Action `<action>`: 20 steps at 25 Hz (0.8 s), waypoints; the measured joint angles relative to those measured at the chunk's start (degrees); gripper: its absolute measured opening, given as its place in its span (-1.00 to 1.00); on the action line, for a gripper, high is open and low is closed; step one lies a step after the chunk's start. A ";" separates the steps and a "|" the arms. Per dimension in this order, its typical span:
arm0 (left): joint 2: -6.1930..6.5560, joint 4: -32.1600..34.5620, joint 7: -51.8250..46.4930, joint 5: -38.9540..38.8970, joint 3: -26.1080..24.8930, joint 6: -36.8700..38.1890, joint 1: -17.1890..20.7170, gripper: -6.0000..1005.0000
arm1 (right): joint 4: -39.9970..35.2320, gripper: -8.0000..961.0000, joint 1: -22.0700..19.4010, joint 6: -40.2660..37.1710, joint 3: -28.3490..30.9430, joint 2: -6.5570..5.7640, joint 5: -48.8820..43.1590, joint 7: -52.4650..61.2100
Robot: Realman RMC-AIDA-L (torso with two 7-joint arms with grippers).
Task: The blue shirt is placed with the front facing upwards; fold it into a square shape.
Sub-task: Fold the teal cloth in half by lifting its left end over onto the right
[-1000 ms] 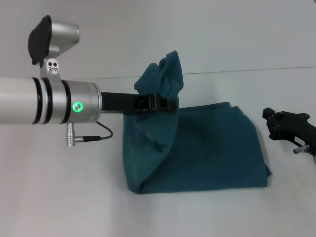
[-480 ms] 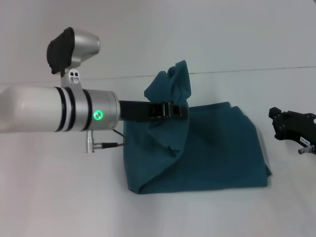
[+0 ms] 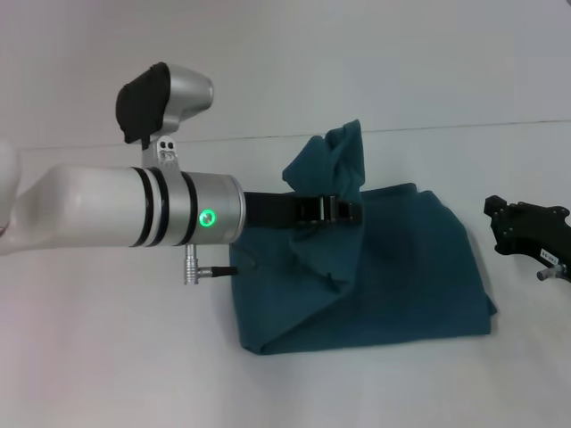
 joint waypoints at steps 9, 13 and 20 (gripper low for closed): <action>-0.05 0.78 -0.12 -2.96 3.55 -3.22 -0.39 -0.69 | 0.12 -0.96 -0.23 -0.06 -0.03 0.09 0.00 -0.15; -0.01 0.13 -0.21 -3.86 4.18 -3.30 -0.55 -0.69 | 1.24 -0.96 0.17 0.16 -0.17 0.11 0.00 -1.55; 0.12 -4.47 -0.67 -3.98 3.90 -2.70 0.88 -0.69 | 2.20 -0.96 0.35 0.07 -0.16 0.15 0.00 -2.17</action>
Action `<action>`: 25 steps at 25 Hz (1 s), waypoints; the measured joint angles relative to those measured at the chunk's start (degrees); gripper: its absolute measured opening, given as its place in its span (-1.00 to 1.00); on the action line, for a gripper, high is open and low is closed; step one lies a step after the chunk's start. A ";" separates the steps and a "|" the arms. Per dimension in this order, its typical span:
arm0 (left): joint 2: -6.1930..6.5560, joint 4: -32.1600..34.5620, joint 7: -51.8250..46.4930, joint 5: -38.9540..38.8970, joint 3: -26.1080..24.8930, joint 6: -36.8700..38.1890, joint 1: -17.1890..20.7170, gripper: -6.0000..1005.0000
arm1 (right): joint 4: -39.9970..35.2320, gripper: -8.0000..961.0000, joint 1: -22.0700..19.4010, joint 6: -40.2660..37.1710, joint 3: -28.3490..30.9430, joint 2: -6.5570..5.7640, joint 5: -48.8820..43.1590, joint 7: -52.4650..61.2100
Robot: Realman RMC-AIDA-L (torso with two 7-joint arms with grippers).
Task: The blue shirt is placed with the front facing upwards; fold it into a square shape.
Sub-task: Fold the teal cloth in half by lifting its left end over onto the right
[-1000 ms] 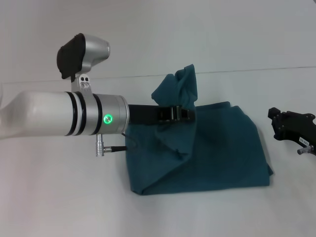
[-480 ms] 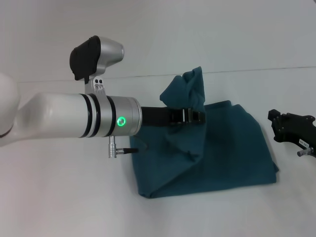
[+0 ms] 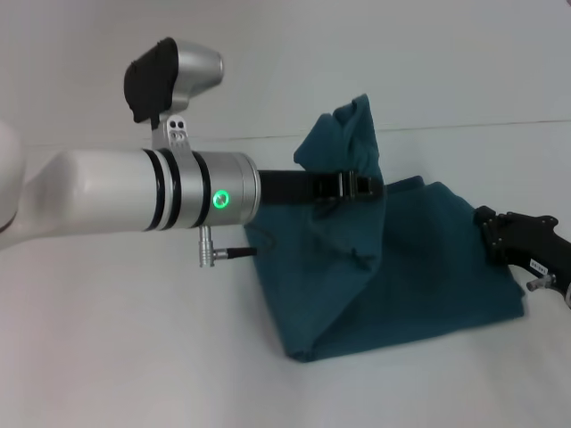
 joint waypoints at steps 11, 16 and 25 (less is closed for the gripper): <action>-0.05 -2.99 -0.80 -0.02 0.51 0.00 0.62 -0.68 | 0.03 -0.96 0.00 0.28 0.16 -0.06 0.00 -0.01; -0.17 -1.36 -0.81 -0.03 1.86 -1.57 -0.50 -0.68 | 0.02 -0.96 0.00 0.29 0.27 -0.07 0.00 -0.04; -0.06 5.09 -0.15 -4.87 2.12 -4.36 -2.94 -0.68 | -0.02 -0.96 0.00 0.33 0.92 -0.07 0.00 -0.70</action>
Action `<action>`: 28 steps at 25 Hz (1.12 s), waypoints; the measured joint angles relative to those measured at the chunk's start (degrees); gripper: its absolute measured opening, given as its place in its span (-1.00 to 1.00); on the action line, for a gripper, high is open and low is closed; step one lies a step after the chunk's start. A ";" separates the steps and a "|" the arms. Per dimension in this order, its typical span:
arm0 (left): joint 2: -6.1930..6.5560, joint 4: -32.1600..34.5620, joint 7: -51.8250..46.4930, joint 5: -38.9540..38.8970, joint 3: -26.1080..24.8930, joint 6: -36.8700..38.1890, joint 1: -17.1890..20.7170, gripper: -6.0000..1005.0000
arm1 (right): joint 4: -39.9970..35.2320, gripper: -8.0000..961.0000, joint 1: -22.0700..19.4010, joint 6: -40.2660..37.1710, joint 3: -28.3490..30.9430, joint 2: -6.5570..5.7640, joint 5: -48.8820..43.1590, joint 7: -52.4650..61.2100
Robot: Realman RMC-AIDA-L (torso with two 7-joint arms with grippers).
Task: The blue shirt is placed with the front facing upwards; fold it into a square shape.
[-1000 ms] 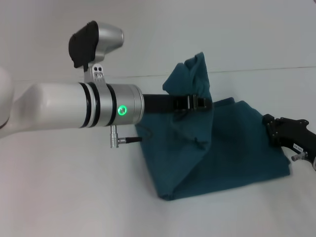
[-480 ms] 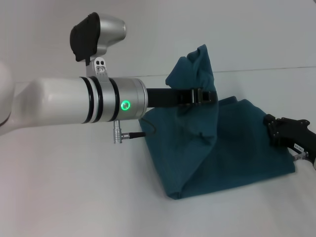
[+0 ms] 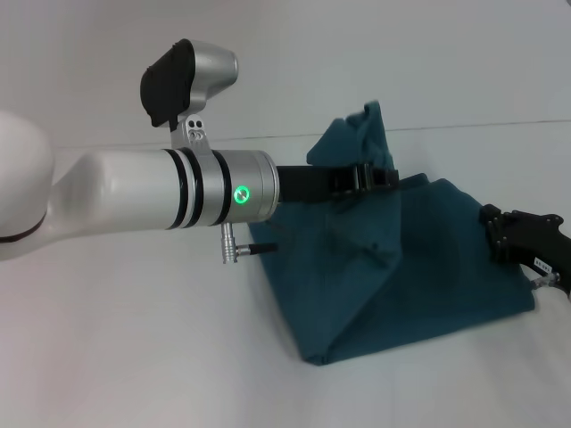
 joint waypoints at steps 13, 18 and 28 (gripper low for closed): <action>-0.11 0.14 0.47 -1.16 0.37 -2.30 -0.09 -0.33 | 0.00 -0.95 -0.01 0.29 0.24 -0.07 0.00 -0.02; -0.11 0.15 1.84 -1.21 0.39 -2.46 0.23 0.38 | -0.30 -0.95 -0.32 0.34 4.05 -0.10 0.00 -0.01; -0.10 0.40 8.99 -2.78 0.69 -3.97 2.32 0.67 | -2.24 -0.61 -0.60 -2.58 5.75 -0.26 0.00 0.48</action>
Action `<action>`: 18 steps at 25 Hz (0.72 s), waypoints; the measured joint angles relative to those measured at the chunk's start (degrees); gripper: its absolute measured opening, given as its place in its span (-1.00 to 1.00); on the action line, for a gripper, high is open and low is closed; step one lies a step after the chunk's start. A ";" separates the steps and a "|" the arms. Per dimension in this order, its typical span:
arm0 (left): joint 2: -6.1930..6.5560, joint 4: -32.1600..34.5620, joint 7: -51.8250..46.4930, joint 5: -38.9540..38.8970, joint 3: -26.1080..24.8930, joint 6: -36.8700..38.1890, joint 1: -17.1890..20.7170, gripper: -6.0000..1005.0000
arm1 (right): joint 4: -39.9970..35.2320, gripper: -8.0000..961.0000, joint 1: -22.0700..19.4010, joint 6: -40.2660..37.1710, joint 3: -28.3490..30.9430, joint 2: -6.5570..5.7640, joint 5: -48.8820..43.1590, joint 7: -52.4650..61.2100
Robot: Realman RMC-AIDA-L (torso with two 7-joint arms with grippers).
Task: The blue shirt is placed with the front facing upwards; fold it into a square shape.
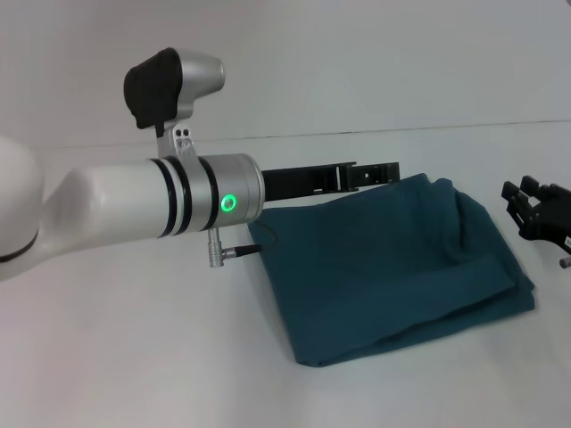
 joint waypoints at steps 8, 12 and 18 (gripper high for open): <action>-0.01 0.69 10.16 -4.04 0.12 -0.69 2.82 0.70 | -3.05 -0.10 -1.04 -4.62 0.13 0.00 -0.06 2.04; -0.01 1.08 14.25 -6.00 0.08 -0.82 4.04 0.71 | -6.09 0.18 -1.49 -4.97 -0.40 -0.15 -0.46 6.73; -0.01 1.14 20.56 -6.78 1.25 -0.47 5.50 0.71 | -9.75 0.70 -1.75 -4.08 -0.57 -0.18 -4.30 11.44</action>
